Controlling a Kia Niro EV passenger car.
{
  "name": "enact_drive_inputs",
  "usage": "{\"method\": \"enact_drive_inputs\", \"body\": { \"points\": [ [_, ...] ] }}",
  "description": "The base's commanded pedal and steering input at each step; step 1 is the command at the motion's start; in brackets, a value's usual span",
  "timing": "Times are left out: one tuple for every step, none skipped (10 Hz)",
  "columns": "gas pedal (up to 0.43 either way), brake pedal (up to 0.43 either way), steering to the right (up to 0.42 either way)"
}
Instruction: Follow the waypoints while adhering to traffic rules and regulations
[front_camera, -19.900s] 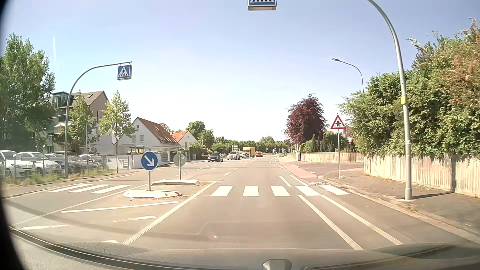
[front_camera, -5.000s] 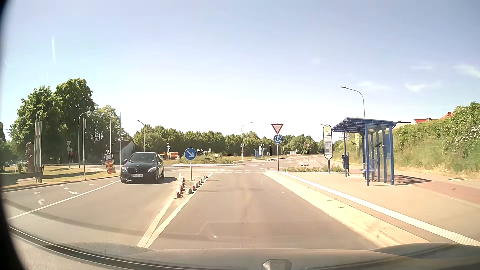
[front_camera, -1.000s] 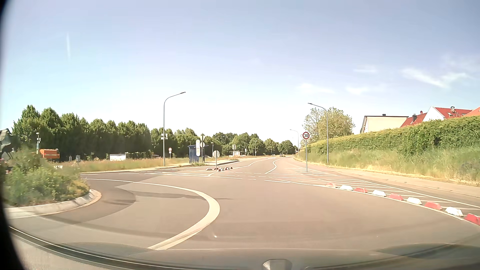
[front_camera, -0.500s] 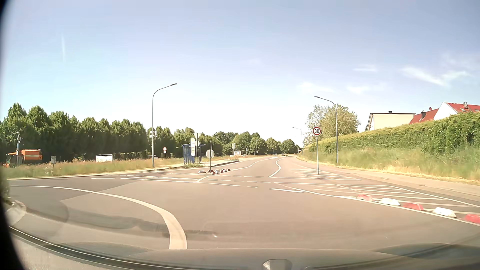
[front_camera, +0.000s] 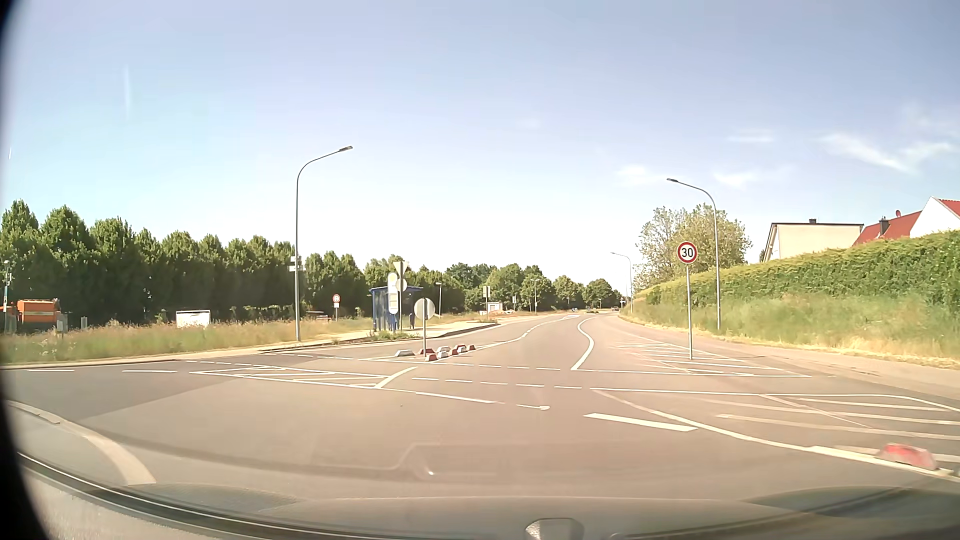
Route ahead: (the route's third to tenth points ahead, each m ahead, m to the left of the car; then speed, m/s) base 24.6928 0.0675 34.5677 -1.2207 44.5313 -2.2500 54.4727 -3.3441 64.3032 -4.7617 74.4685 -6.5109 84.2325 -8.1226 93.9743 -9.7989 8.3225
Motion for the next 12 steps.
{"method": "enact_drive_inputs", "body": {
  "points": [
    [0.047,0.03,-0.031],
    [0.047,0.03,-0.023],
    [0.047,0.03,-0.014],
    [0.047,0.03,-0.005],
    [0.047,0.03,0.002],
    [0.047,0.03,0.008],
    [0.047,0.03,0.014],
    [0.047,0.03,0.024],
    [0.047,0.03,0.035],
    [0.047,0.03,0.046],
    [0.047,0.03,0.058],
    [0.047,0.03,0.063]
  ]
}}
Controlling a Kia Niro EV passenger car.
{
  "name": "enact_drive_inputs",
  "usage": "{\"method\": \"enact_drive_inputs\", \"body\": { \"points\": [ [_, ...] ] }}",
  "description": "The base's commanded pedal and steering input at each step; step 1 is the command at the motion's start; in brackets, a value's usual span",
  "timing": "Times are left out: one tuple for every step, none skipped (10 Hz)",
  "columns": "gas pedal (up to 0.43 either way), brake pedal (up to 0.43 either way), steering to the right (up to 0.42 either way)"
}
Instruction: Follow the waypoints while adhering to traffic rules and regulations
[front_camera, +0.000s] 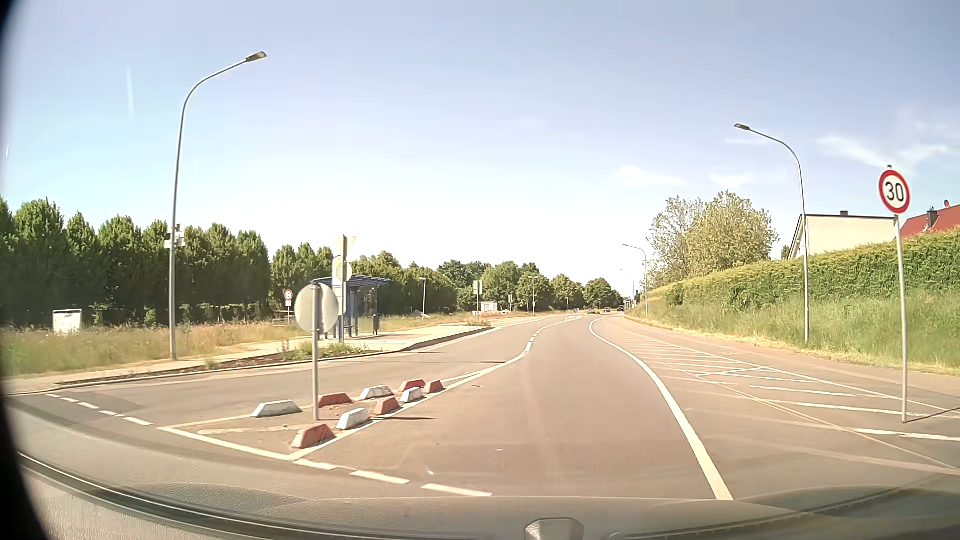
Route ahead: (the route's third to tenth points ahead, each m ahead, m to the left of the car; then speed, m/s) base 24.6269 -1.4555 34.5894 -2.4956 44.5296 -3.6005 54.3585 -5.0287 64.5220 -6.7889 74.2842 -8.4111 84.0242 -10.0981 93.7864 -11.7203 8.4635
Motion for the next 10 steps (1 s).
{"method": "enact_drive_inputs", "body": {
  "points": [
    [0.047,0.03,0.066],
    [0.059,0.03,0.066],
    [0.059,0.03,0.065],
    [0.059,0.03,0.064],
    [0.059,0.03,0.062],
    [0.059,0.03,0.059],
    [0.059,0.03,0.054],
    [0.059,0.03,0.042],
    [0.059,0.03,0.031],
    [0.059,0.03,0.02]
  ]
}}
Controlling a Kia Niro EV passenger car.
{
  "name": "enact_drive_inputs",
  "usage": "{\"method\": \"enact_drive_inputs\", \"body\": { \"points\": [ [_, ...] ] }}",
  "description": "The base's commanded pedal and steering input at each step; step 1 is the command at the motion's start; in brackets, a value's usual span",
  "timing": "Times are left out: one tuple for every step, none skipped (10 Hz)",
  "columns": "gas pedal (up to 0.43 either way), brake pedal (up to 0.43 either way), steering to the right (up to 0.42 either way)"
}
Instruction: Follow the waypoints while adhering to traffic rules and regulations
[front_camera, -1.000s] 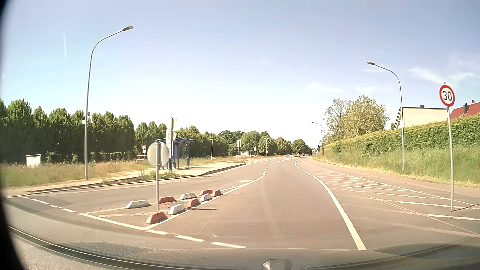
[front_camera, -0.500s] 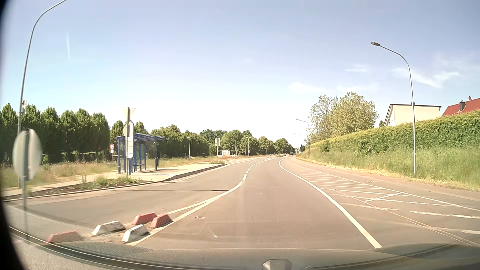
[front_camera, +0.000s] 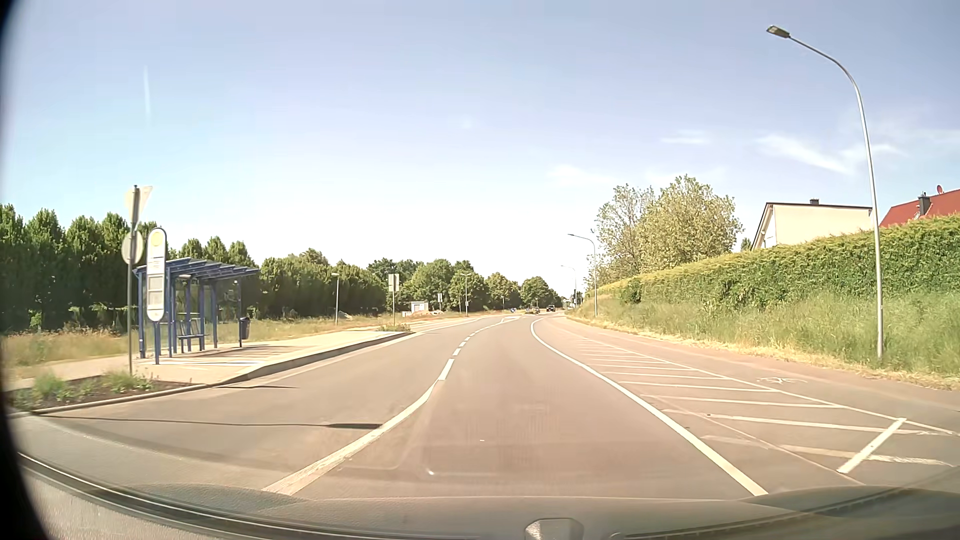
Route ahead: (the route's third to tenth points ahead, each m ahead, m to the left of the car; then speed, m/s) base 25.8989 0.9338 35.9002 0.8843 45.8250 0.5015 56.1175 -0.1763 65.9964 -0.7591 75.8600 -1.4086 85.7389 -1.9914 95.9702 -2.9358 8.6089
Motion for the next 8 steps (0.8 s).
{"method": "enact_drive_inputs", "body": {
  "points": [
    [0.059,0.03,0.014],
    [0.059,0.03,0.01],
    [0.059,0.03,0.003],
    [0.059,0.03,-0.004],
    [0.059,0.03,-0.009],
    [0.059,0.03,-0.014],
    [0.059,0.03,-0.017],
    [0.059,0.03,-0.018]
  ]
}}
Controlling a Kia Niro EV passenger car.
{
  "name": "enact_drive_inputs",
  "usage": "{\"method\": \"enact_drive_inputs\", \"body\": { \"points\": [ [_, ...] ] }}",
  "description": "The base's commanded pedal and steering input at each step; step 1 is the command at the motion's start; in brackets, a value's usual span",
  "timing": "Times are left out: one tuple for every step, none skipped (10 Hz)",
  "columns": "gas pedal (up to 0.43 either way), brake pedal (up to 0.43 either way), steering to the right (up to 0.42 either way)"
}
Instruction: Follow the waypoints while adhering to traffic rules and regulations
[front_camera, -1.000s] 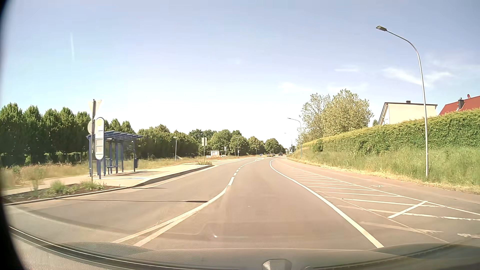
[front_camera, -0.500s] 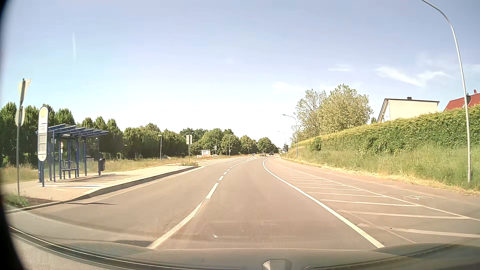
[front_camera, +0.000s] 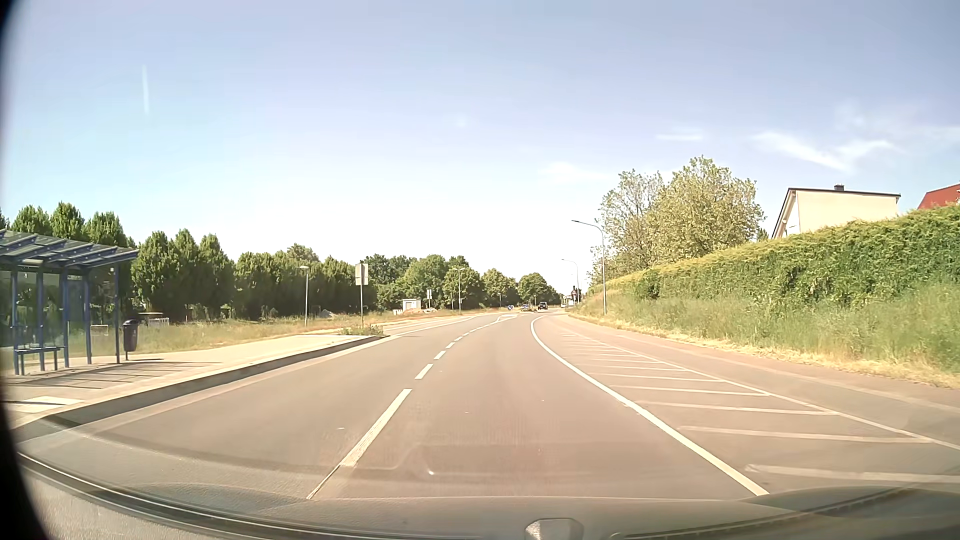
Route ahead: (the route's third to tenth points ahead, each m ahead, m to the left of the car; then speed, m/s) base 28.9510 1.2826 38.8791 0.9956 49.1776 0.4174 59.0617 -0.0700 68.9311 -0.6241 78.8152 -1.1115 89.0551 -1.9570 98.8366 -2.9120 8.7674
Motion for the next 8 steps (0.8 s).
{"method": "enact_drive_inputs", "body": {
  "points": [
    [0.059,0.03,-0.019],
    [0.059,0.03,-0.019],
    [0.059,0.03,-0.019],
    [0.059,0.03,-0.019],
    [0.059,0.03,-0.017],
    [0.059,0.03,-0.011],
    [0.059,0.03,-0.007],
    [0.059,0.03,-0.005]
  ]
}}
